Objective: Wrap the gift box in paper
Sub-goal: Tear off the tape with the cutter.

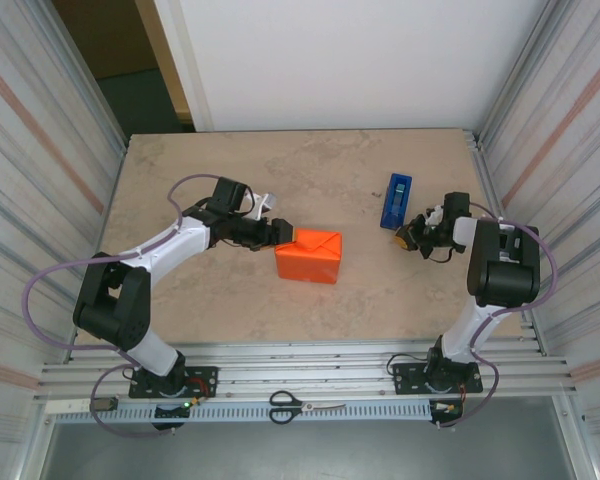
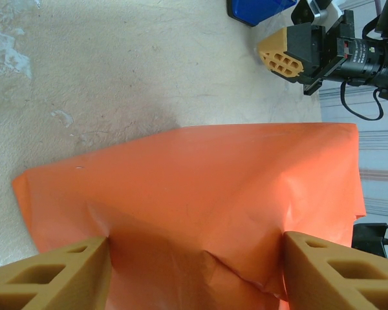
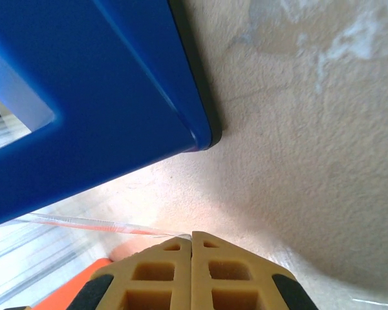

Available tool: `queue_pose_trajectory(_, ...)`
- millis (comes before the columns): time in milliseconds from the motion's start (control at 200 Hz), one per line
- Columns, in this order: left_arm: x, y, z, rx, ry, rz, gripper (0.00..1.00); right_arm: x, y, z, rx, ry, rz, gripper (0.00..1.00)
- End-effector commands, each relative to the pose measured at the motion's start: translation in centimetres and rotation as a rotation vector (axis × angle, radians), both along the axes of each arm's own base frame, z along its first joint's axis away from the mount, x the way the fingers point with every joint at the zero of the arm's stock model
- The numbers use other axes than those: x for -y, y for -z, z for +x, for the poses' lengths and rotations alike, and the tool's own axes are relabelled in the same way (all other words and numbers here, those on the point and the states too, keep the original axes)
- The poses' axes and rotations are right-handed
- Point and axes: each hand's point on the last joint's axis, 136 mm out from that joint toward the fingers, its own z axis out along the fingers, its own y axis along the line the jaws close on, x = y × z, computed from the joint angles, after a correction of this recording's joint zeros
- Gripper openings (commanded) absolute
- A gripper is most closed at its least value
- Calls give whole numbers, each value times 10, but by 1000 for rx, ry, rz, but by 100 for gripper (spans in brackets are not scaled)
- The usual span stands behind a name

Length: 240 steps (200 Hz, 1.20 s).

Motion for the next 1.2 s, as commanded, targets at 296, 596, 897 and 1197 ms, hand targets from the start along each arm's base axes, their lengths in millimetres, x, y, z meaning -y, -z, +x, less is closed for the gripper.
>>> queue_pose_trajectory(296, -7, 36, -23, -100, 15, 92, 65, -3, 4, -27, -93, -63, -5, 0)
queue_pose_trajectory(596, -7, 35, -23, -99, 19, 91, 64, 2, 19, -28, -134, -68, -46, 0)
queue_pose_trajectory(897, -6, 33, -22, -95, 17, 88, 64, 10, 4, -27, -119, -63, -101, 0)
queue_pose_trajectory(1197, -6, 31, -23, -92, 17, 86, 63, 16, 13, -32, -157, -64, -109, 0)
